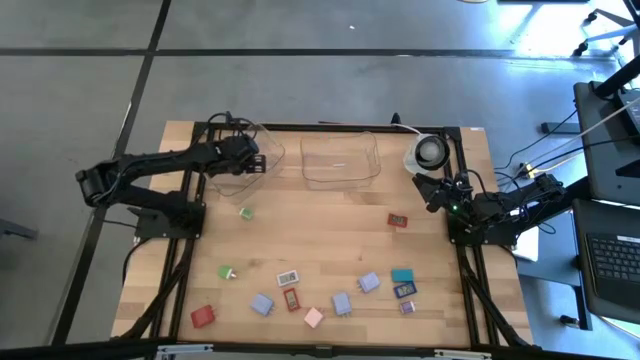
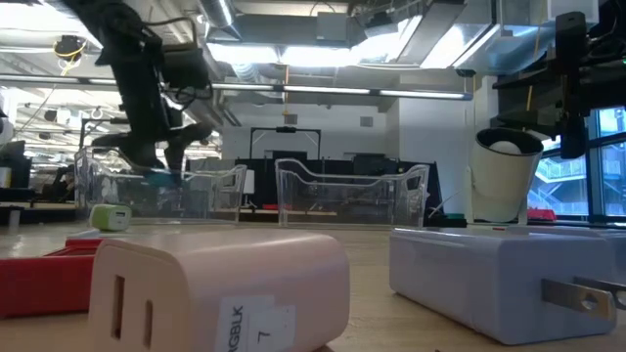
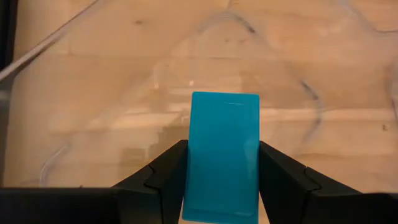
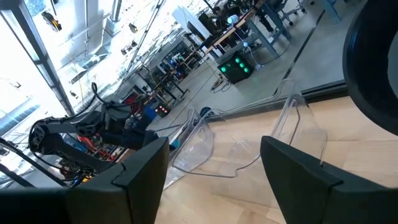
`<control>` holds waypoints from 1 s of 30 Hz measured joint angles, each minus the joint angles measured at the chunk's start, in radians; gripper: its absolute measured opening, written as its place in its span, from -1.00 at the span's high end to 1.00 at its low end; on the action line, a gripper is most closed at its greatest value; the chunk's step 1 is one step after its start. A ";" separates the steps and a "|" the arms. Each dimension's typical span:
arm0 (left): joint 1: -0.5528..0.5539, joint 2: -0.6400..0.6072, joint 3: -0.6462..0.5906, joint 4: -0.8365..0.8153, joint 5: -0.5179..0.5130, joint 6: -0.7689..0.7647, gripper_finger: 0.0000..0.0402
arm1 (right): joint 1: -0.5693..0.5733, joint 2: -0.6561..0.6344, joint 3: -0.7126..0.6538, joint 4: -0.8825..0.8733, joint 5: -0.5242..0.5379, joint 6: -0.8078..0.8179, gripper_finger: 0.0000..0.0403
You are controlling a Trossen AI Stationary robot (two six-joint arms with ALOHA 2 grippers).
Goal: Pick & Place Office items
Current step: Put the left blue digital timer into the left transparent bin, then put the bottom green charger adapter into the right transparent bin
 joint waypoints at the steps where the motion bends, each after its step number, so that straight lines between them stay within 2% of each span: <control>1: 0.003 0.000 -0.007 0.000 0.000 -0.010 0.18 | 0.000 0.000 0.000 0.000 0.000 0.000 -0.28; 9: 0.007 0.000 -0.082 -0.001 -0.007 -0.066 0.18 | 0.000 0.000 0.000 0.000 0.002 0.000 -0.28; 19: 0.010 0.000 -0.094 0.008 -0.038 -0.085 0.16 | 0.000 0.000 0.000 0.000 0.002 -0.011 -0.28; 30: 0.010 0.000 -0.094 0.032 -0.031 -0.078 -0.12 | 0.000 0.000 0.000 0.000 0.002 -0.011 -0.28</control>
